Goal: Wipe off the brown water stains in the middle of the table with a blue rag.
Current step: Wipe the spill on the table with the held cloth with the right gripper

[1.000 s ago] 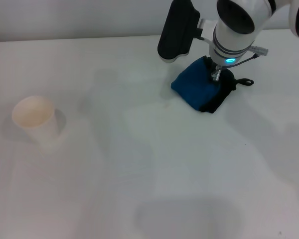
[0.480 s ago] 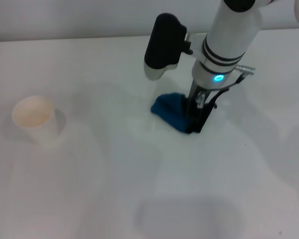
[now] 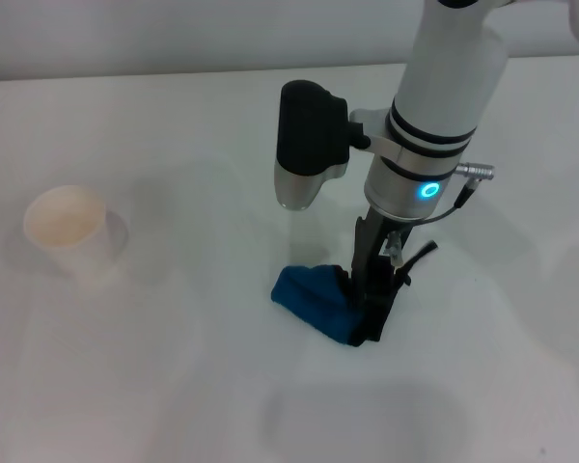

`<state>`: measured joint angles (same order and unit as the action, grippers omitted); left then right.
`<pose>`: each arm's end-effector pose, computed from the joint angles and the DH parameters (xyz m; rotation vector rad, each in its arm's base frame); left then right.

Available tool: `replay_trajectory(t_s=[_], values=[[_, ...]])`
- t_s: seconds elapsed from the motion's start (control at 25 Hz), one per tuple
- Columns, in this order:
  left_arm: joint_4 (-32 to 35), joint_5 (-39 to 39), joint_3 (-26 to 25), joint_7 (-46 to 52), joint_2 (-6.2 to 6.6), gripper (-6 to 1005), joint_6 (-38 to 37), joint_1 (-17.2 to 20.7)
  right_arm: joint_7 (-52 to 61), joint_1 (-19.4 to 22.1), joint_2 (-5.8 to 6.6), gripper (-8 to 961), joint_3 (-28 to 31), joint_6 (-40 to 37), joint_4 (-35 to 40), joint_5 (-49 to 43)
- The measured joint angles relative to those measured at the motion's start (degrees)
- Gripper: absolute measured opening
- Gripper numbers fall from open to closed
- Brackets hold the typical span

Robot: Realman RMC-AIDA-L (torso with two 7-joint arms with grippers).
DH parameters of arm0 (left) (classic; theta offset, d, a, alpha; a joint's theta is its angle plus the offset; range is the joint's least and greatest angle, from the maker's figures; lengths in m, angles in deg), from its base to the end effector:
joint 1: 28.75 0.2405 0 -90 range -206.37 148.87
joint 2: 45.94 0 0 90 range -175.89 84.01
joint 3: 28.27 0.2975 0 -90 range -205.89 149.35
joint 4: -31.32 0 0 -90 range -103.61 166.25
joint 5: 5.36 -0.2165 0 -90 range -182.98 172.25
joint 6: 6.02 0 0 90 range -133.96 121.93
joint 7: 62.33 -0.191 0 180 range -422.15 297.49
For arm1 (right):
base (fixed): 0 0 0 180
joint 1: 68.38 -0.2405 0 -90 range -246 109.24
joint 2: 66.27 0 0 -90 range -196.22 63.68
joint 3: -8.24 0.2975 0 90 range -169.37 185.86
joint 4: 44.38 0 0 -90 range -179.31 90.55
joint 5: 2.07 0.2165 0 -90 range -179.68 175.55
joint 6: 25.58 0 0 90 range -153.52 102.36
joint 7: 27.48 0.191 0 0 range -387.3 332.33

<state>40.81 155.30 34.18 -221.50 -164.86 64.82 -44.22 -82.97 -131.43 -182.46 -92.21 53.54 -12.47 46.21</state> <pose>-0.4230 0.3426 0.0173 -1.4403 -0.6041 -0.6924 0.2050 0.4069 -0.1426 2.9183 -0.3446 0.9884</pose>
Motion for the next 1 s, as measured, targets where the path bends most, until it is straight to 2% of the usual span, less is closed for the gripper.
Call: replay_trajectory(t_s=[0.12,0.44,1.0], values=[[0.0,-0.02,0.03,0.0,0.0,874,0.01,0.0,0.34,0.09,0.01,93,0.13,-1.03,-0.21,0.01],[0.0,-0.31,0.22,0.01,-0.06,875,0.33,0.4,7.24,0.28,0.21,93,-0.4,-10.98,-2.32,-5.54],[-0.09,-0.28,0.22,0.09,-0.09,875,0.46,0.53,21.07,1.21,0.69,94,0.26,-18.91,-3.05,-21.21]])
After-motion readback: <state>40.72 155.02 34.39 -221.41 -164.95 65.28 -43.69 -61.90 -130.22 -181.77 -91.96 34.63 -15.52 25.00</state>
